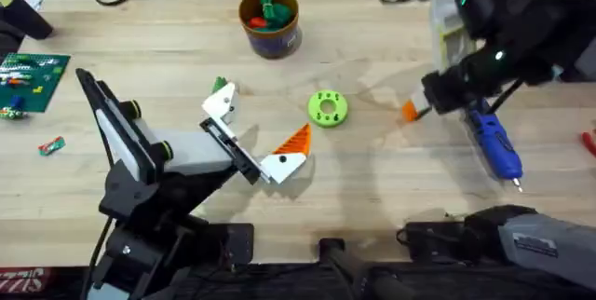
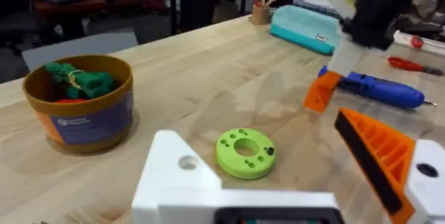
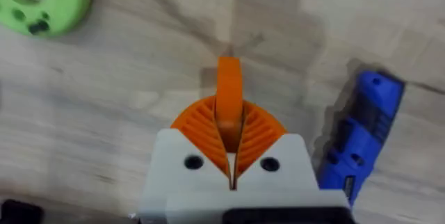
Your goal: Pick up the gripper from the table and insert it into the empty holder that is missing its gripper. Then pick up a screw, insert it into the mounting hole, and use the screwdriver to tighten it. Finally, clean up the table by picking up the vegetable and placing it into the bucket.
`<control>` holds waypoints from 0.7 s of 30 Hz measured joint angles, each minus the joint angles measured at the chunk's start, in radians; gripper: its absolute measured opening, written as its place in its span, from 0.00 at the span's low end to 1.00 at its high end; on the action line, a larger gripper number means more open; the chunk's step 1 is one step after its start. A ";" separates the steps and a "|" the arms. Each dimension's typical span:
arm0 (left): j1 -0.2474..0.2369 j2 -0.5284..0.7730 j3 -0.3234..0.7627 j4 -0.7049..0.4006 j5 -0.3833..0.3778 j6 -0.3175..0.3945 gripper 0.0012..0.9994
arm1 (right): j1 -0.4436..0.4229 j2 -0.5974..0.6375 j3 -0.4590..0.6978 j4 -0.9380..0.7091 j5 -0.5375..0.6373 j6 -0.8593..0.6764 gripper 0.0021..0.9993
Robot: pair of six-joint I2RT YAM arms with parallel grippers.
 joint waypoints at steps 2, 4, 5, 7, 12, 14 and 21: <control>0.000 0.000 0.000 0.000 0.000 0.000 0.99 | -0.001 0.000 0.062 -0.006 -0.024 0.000 0.01; 0.000 0.000 0.000 0.000 0.000 0.000 0.99 | -0.001 -0.001 0.110 -0.002 -0.055 0.000 0.01; 0.000 0.000 0.000 0.000 0.000 0.000 0.99 | -0.001 -0.003 0.135 -0.001 -0.080 0.000 0.01; 0.000 0.000 0.000 0.000 0.000 0.000 0.99 | -0.001 -0.008 0.172 0.003 -0.132 0.000 0.01; 0.000 0.000 0.000 0.000 0.000 0.000 0.99 | -0.001 -0.029 0.197 0.023 -0.288 0.022 0.01; 0.000 0.000 0.000 0.000 0.000 0.000 0.99 | -0.001 -0.028 0.197 0.022 -0.337 0.040 0.01; 0.000 0.000 0.000 0.000 0.000 0.000 0.99 | -0.001 -0.028 0.197 0.027 -0.435 0.113 0.01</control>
